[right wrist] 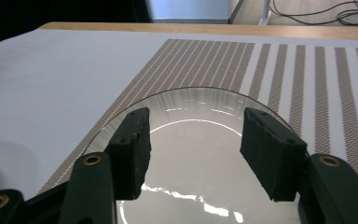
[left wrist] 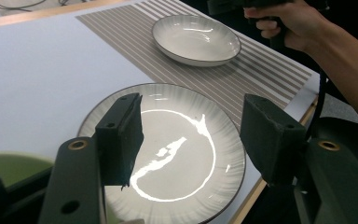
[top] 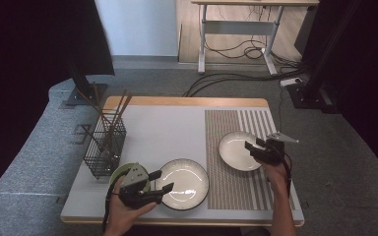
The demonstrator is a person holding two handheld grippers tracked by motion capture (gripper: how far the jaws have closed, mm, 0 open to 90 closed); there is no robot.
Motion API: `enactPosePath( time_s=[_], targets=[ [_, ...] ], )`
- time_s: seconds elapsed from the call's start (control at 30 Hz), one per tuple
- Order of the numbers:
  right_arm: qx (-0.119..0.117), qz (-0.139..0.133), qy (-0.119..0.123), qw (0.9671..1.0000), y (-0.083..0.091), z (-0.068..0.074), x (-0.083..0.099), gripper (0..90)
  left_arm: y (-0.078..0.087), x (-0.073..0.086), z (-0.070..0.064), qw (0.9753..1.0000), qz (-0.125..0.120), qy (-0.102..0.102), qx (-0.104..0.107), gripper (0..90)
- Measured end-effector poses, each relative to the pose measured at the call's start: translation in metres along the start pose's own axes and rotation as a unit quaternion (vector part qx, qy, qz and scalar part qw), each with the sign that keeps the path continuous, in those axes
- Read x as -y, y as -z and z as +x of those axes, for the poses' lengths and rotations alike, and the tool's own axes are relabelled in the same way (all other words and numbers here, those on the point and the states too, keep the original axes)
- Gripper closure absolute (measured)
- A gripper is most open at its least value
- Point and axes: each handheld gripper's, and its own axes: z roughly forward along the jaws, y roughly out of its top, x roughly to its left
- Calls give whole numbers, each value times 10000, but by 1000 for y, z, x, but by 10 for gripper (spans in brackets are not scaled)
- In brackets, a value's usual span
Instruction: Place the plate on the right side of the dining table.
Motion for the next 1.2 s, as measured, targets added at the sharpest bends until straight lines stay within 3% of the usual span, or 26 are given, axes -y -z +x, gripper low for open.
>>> enactPosePath(
  time_s=[0.33,0.67,0.93,1.2],
  targets=[
    [-116,-15,67,9999,4,11,2,424,18,0,17,9998,-137,96,-113,381],
    [-431,-24,158,9989,-1,28,5,424,32,3,30,9990,-181,268,-312,370],
    [-629,68,380,9973,-7,46,7,424,43,5,42,9979,-230,382,-473,365],
    [-693,243,501,9960,-10,52,11,423,54,9,59,9958,-310,582,-642,362]
  ],
)
